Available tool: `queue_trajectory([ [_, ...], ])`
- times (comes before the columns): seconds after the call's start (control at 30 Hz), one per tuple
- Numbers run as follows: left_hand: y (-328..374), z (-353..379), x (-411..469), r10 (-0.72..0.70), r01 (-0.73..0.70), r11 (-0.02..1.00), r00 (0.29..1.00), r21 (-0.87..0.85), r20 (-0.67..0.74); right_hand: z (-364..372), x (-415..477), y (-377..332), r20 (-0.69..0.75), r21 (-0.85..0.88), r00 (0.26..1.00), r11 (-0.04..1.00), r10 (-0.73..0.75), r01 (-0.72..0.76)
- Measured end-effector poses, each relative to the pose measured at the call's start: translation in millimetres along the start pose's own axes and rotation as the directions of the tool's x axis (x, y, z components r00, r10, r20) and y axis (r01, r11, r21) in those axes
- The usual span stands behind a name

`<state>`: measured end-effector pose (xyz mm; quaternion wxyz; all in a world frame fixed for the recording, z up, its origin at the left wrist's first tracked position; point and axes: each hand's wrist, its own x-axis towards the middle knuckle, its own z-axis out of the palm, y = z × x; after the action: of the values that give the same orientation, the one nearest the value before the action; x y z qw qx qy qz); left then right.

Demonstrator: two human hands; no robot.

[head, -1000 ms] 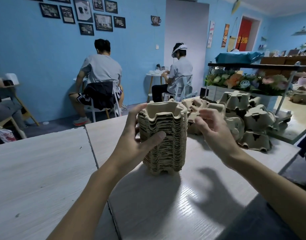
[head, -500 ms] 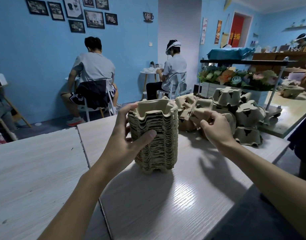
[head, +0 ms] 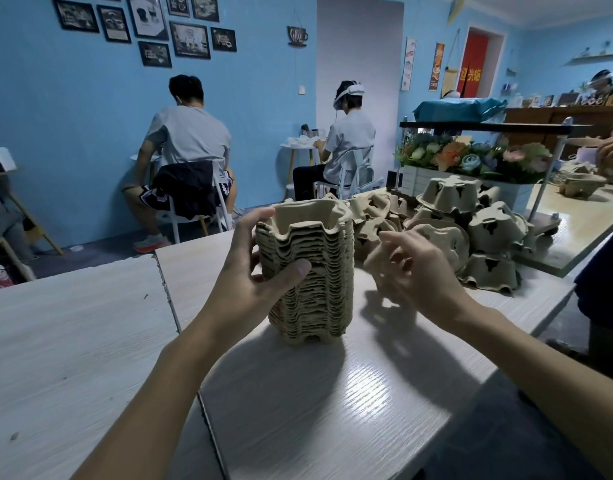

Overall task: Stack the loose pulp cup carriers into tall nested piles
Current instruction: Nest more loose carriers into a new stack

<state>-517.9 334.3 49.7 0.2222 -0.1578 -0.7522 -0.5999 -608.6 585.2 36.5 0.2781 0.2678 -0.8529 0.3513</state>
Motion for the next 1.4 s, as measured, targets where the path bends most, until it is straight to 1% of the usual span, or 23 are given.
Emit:
queue_trajectory([
  [0.1, 1.1, 0.5, -0.4, -0.006, 0.006, 1.0, 1.0, -0.009, -0.002, 2.5, -6.5, 1.9, 0.178, 0.048, 0.984, 0.999, -0.005, -0.003],
  [0.17, 1.5, 0.3, -0.5, -0.008, 0.008, 1.0, 1.0, -0.011, 0.001, 1.5, -10.1, 6.2, 0.234, 0.059, 0.972, 0.998, 0.006, -0.02],
  [0.23, 1.2, 0.2, -0.5, -0.011, 0.011, 1.0, 1.0, -0.013, 0.003, -3.4, -14.4, 11.9, 0.251, 0.035, 0.968, 0.999, 0.008, -0.017],
  [0.37, 0.9, 0.3, -0.3, -0.013, 0.013, 1.0, 1.0, -0.008, 0.003, -16.6, -23.6, 22.7, 0.279, -0.111, 0.959, 0.994, 0.041, -0.01],
  [0.47, 1.4, 0.4, -0.5, -0.016, 0.016, 1.0, 1.0, -0.011, 0.002, -15.8, -24.2, 31.1, 0.279, -0.16, 0.96, 0.985, -0.015, 0.062],
  [0.53, 1.9, 0.6, -0.9, -0.016, 0.016, 1.0, 1.0, -0.01, 0.005, -12.7, -22.0, 34.7, 0.233, -0.179, 0.97, 0.978, -0.065, 0.109],
  [0.57, 2.1, 0.6, -1.2, -0.015, 0.015, 1.0, 1.0, -0.009, 0.004, -11.8, -20.8, 34.4, 0.197, -0.176, 0.978, 0.978, -0.074, 0.11],
  [0.63, 2.2, 0.5, -1.3, -0.014, 0.014, 1.0, 1.0, -0.009, 0.0, -12.2, -18.2, 30.6, 0.102, -0.142, 0.992, 0.986, -0.068, 0.082],
  [0.7, 2.2, 0.5, -1.0, -0.013, 0.013, 1.0, 1.0, -0.008, -0.002, -16.5, -13.7, 22.2, -0.002, -0.131, 0.996, 0.987, -0.091, 0.09],
  [0.83, 1.4, 1.1, 0.2, -0.012, 0.012, 1.0, 1.0, -0.003, 0.002, -34.7, 9.1, -6.6, -0.209, -0.071, 0.969, 0.991, -0.128, 0.115],
  [0.9, 1.4, 1.2, 0.1, -0.022, 0.022, 1.0, 1.0, 0.002, -0.004, -43.8, 21.9, -26.0, -0.272, -0.069, 0.943, 0.981, -0.191, 0.179],
  [0.97, 1.4, 0.5, 0.0, -0.032, 0.032, 0.999, 0.999, -0.005, -0.007, -48.2, 32.6, -45.7, -0.298, -0.041, 0.928, 0.974, -0.223, 0.221],
  [1.03, 1.2, 0.3, 0.3, -0.044, 0.044, 0.999, 0.999, -0.011, -0.008, -48.4, 40.2, -63.4, -0.287, -0.009, 0.926, 0.967, -0.246, 0.255],
  [1.1, 2.1, 1.0, 0.6, -0.057, 0.057, 0.998, 0.998, -0.018, -0.019, -44.1, 43.8, -77.1, -0.245, 0.016, 0.927, 0.955, -0.284, 0.297],
  [1.3, 2.2, 1.6, 2.0, -0.07, 0.069, 0.997, 0.997, -0.019, -0.024, -29.5, 41.8, -86.8, -0.018, 0.071, 0.931, 0.928, -0.365, 0.365],
  [1.33, 2.0, 1.3, 2.2, -0.069, 0.069, 0.997, 0.997, -0.023, -0.025, -29.8, 38.8, -87.3, 0.006, 0.117, 0.94, 0.934, -0.34, 0.337],
  [1.4, 2.2, 0.9, 2.0, -0.067, 0.066, 0.997, 0.997, -0.032, -0.026, -32.2, 31.1, -87.4, 0.051, 0.295, 0.977, 0.937, -0.208, 0.185],
])
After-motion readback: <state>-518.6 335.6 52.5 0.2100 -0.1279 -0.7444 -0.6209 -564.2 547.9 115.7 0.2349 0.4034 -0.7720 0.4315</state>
